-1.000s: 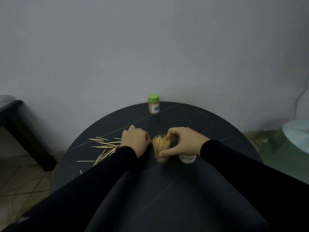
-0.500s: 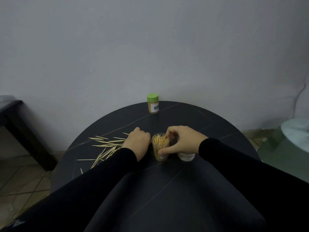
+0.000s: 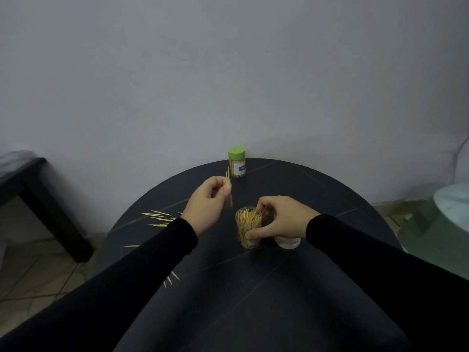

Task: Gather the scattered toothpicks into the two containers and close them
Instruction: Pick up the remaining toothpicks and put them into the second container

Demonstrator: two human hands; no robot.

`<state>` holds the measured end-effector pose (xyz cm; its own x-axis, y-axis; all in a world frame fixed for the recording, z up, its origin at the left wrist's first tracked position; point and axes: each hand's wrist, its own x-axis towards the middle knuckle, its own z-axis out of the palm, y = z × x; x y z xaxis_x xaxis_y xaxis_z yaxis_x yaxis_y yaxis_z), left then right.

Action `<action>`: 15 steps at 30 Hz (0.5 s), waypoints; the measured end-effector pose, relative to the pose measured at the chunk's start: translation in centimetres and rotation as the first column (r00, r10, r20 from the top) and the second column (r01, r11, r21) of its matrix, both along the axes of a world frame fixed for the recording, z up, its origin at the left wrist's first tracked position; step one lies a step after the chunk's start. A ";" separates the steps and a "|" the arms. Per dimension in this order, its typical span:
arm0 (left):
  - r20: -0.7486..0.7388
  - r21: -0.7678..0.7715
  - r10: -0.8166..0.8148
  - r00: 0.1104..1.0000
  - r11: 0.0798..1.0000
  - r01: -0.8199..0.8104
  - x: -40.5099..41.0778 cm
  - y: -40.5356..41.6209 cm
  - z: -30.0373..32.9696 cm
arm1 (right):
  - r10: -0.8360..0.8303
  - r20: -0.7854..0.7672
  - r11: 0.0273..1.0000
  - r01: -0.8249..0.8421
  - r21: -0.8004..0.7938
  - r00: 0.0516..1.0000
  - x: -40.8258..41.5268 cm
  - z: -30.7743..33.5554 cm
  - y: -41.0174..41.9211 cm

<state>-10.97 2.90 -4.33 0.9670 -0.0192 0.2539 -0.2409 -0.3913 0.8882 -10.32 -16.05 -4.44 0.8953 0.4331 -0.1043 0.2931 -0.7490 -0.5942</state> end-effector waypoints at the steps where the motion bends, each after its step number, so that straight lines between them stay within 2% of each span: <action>1: -0.003 -0.108 -0.047 0.999 0.993 0.046 -0.5 -0.3 0.1 | 0.000 0.004 1.000 0.000 0.000 1.000 0.0 0.0 0.0; 3: -0.034 -0.173 -0.121 0.992 0.978 0.114 -1.2 -0.7 -0.4 | 0.004 0.007 1.000 -0.004 0.000 1.000 0.0 -0.1 0.1; 5: -0.074 -0.082 -0.146 0.987 0.987 0.139 -1.4 -0.7 -1.5 | 0.011 0.013 1.000 -0.011 -0.001 1.000 0.0 -0.2 0.1; 8: -0.086 0.101 -0.093 0.992 0.990 0.101 -1.7 0.1 -2.5 | 0.017 0.032 1.000 -0.018 0.002 0.999 0.0 -0.4 0.1; 11: 0.026 0.133 -0.129 0.991 0.983 0.125 -2.1 0.9 -2.2 | 0.021 0.030 1.000 -0.022 0.005 0.999 0.0 -0.3 0.3; 13: 0.158 0.313 -0.202 0.966 0.939 0.145 -2.6 1.5 -1.8 | 0.024 0.032 1.000 -0.024 0.007 0.999 -0.1 -0.2 0.5; 15: 0.241 0.601 -0.329 0.913 0.789 0.126 -2.6 2.0 -1.8 | 0.028 0.040 1.000 -0.028 0.012 0.999 -0.2 -0.1 0.6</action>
